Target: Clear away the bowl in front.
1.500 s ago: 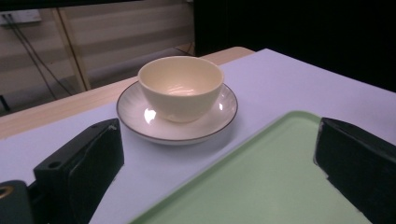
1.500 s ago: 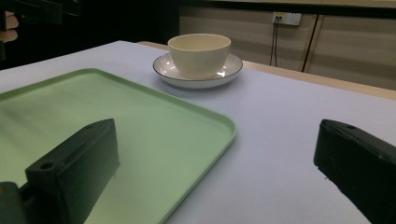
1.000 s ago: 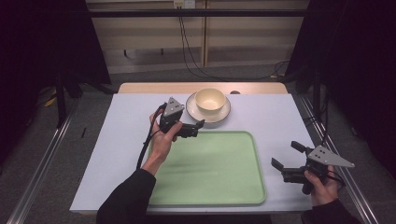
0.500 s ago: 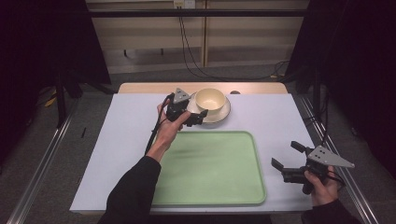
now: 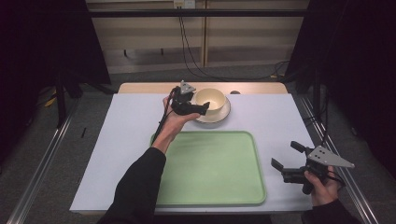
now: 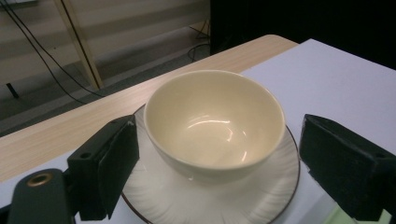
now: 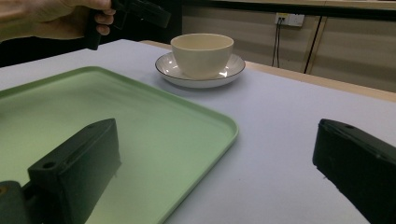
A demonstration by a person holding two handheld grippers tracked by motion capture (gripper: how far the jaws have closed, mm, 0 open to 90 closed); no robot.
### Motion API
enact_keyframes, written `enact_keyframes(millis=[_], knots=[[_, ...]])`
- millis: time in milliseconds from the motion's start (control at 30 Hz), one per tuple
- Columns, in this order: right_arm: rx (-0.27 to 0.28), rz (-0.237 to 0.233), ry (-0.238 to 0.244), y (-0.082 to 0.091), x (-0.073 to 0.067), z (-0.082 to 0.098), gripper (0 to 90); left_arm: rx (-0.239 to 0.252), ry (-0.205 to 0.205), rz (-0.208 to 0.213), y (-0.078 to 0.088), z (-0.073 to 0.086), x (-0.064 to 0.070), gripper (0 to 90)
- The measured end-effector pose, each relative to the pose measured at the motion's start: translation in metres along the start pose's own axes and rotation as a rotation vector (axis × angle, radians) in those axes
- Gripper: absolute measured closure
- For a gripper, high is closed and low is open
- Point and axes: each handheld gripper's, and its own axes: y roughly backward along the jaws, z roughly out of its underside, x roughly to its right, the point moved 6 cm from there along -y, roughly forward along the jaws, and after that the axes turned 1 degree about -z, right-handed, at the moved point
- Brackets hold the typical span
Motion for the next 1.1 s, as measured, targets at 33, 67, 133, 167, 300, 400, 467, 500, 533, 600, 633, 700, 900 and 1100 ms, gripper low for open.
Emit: enact_keyframes(millis=[33,67,133,167,300,400,467,500,533,600,633,700,900,1100], knots=[[0.0,0.0,0.003,0.0,0.0,0.0,0.5,-0.007,0.005,0.0,-0.003,0.0,-0.001,13.1],[0.0,-0.001,0.005,0.0,0.0,0.0,0.5,-0.013,0.023,0.004,-0.006,0.0,-0.003,12.7],[-0.003,-0.004,0.008,0.0,0.0,0.0,0.5,-0.034,0.041,-0.033,-0.012,0.001,-0.008,12.5],[-0.004,-0.004,0.01,0.0,0.0,0.0,0.5,-0.039,0.046,-0.045,-0.014,0.002,-0.01,11.3],[-0.008,-0.009,0.012,-0.001,0.0,0.001,0.5,-0.082,0.108,-0.057,-0.026,0.007,-0.014,9.4],[-0.018,-0.014,0.009,-0.002,-0.001,0.003,0.5,-0.106,0.092,-0.086,-0.036,0.009,-0.015,11.5],[-0.014,-0.012,0.011,-0.002,-0.001,0.002,0.5,-0.136,0.112,-0.082,-0.04,0.01,-0.013,13.2],[-0.011,-0.015,0.011,-0.001,0.0,0.002,0.5,-0.142,0.12,-0.089,-0.042,0.01,-0.012,13.1],[-0.01,-0.015,0.011,-0.001,0.0,0.002,0.5,-0.156,0.099,-0.091,-0.043,0.01,-0.011,12.6],[-0.008,-0.012,0.011,-0.001,0.0,0.002,0.5,-0.162,0.099,-0.085,-0.049,0.012,-0.01,14.1],[-0.01,-0.015,0.011,-0.001,0.0,0.002,0.5,-0.161,0.108,-0.085,-0.05,0.012,-0.01,14.9],[-0.011,-0.018,0.011,-0.001,-0.001,0.002,0.8,-0.17,0.102,-0.078,-0.053,0.014,-0.011,17.1],[-0.012,-0.019,0.013,-0.001,-0.001,0.002,0.9,-0.212,0.121,-0.09,-0.06,0.022,-0.017,20.4],[-0.011,-0.016,0.013,-0.001,0.0,0.002,1.3,-0.247,0.159,-0.08,-0.062,0.024,-0.023,28.9]])
